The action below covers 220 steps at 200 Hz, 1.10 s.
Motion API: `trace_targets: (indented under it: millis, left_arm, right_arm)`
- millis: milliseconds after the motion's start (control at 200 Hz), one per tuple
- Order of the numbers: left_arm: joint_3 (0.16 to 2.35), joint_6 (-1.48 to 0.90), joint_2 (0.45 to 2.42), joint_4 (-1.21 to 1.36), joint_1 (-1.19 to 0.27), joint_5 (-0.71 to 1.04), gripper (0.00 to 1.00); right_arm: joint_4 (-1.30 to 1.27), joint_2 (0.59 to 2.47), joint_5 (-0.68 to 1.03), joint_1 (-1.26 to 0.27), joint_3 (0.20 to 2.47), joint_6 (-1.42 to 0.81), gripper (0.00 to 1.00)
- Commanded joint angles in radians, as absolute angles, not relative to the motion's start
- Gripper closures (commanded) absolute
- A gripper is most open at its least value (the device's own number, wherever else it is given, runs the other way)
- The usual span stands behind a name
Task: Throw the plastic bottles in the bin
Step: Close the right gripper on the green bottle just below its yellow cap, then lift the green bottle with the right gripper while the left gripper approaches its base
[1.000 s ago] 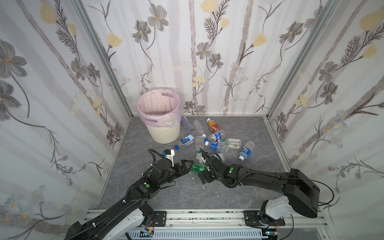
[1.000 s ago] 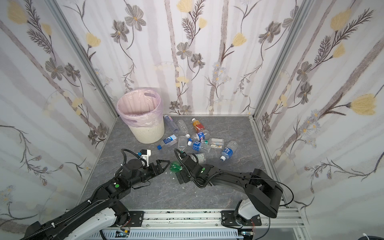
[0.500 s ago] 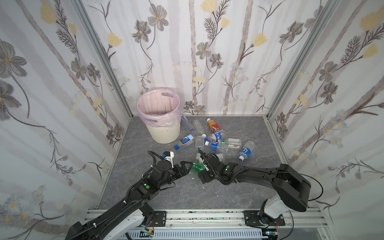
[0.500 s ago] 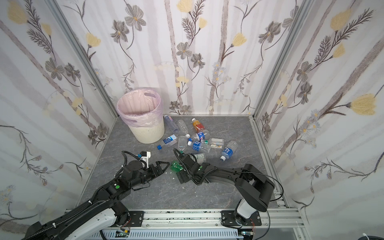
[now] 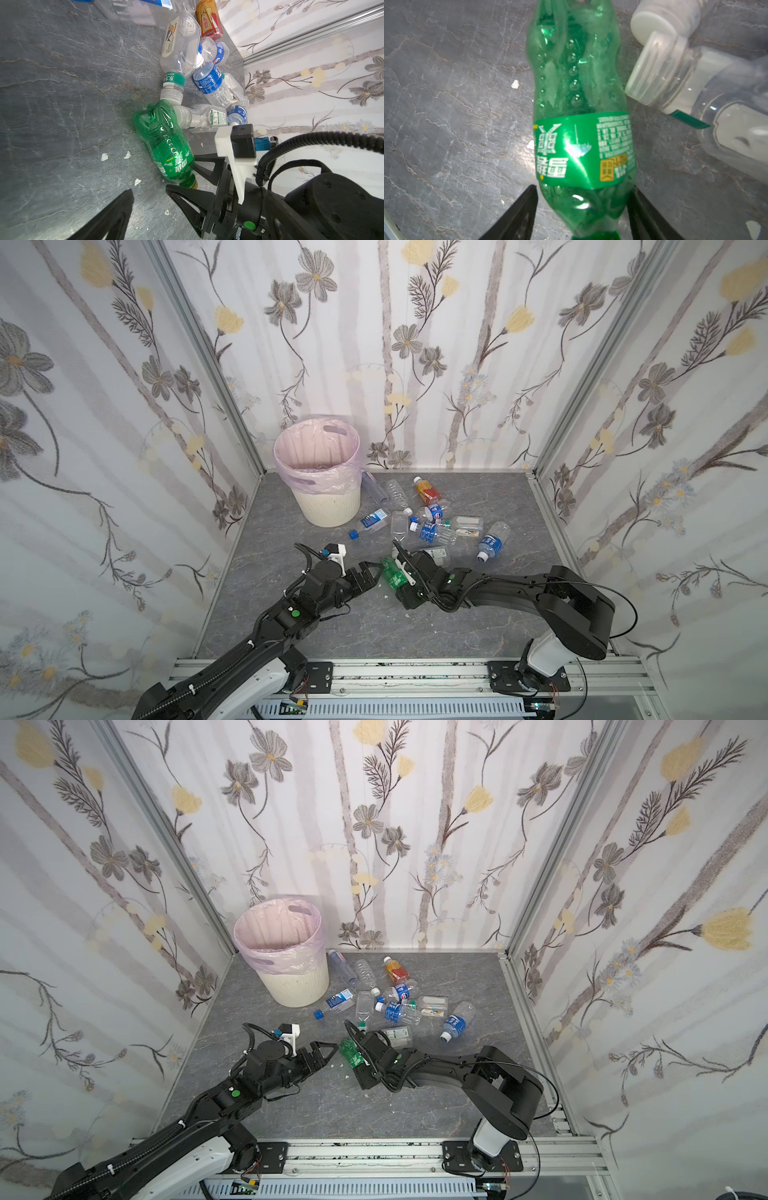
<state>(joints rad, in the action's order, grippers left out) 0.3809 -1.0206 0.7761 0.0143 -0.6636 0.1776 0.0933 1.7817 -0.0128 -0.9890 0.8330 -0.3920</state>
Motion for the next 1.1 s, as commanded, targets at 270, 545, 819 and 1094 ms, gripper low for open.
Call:
trace_targets:
  millis: [270, 545, 819, 1094]
  left_arm:
    - [0.357, -1.075, 0.763, 0.041, -0.603, 0.211, 0.0]
    - [0.36, -1.089, 0.789, 0.049, -0.59, 0.225, 0.0]
    - [0.373, -1.097, 0.845, 0.068, -0.586, 0.25, 0.0]
    - [0.39, -1.126, 0.876, 0.118, -0.56, 0.252, 0.0]
  right_arm:
    - [0.032, 1.814, 0.0, -0.991, 0.842, -0.391, 0.45]
    - [0.019, 1.827, 0.015, -0.99, 0.83, -0.39, 0.53]
    - [0.047, 1.805, 0.03, -0.991, 0.865, -0.385, 0.58]
    - [0.087, 1.752, 0.032, -0.991, 0.92, -0.391, 0.6]
